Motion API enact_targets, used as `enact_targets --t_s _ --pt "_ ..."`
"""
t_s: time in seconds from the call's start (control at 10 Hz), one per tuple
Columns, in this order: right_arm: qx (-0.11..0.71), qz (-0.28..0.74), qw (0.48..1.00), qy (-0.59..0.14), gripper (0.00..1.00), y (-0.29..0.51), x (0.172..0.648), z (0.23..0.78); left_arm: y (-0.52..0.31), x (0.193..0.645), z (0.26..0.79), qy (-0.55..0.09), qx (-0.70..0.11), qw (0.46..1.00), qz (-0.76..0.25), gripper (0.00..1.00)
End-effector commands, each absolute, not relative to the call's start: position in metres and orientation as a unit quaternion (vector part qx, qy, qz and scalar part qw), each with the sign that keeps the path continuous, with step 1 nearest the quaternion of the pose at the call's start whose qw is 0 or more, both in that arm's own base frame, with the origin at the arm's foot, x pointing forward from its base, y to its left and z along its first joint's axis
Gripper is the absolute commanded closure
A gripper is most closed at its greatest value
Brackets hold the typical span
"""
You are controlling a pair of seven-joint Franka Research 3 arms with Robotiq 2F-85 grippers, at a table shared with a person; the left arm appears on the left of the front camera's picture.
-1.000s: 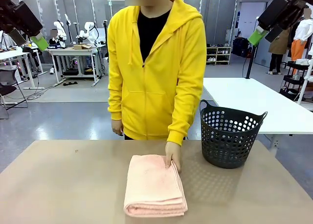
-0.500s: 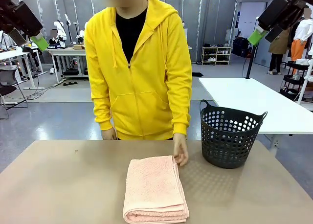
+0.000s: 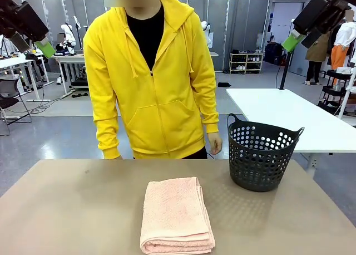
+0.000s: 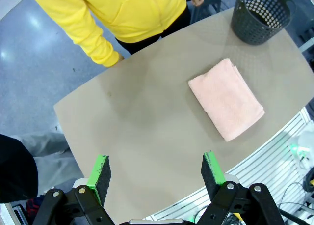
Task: Fold the towel.
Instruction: Pick up the 100 cm Hotel Towel and place it on the left side of the table.
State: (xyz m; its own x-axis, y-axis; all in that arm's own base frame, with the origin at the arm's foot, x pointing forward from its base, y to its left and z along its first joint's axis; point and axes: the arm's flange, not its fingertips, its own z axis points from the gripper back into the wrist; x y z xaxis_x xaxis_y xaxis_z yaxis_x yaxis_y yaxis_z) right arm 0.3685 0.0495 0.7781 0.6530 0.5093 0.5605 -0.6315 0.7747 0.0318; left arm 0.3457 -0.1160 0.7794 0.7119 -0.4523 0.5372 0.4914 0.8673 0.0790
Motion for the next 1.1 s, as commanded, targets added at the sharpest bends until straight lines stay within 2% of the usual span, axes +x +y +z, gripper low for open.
enact_targets --t_s 0.0,1.0 --pt "0.113 0.314 0.904 -0.266 0.09 0.0485 0.3679 0.7809 -0.1145 0.3455 0.7839 -0.275 -0.036 0.924 -0.263 0.06" --pt "0.113 0.314 0.904 -0.266 0.09 0.0485 0.3679 0.7809 -0.1145 0.3455 0.7839 -0.275 -0.036 0.924 -0.263 0.06"
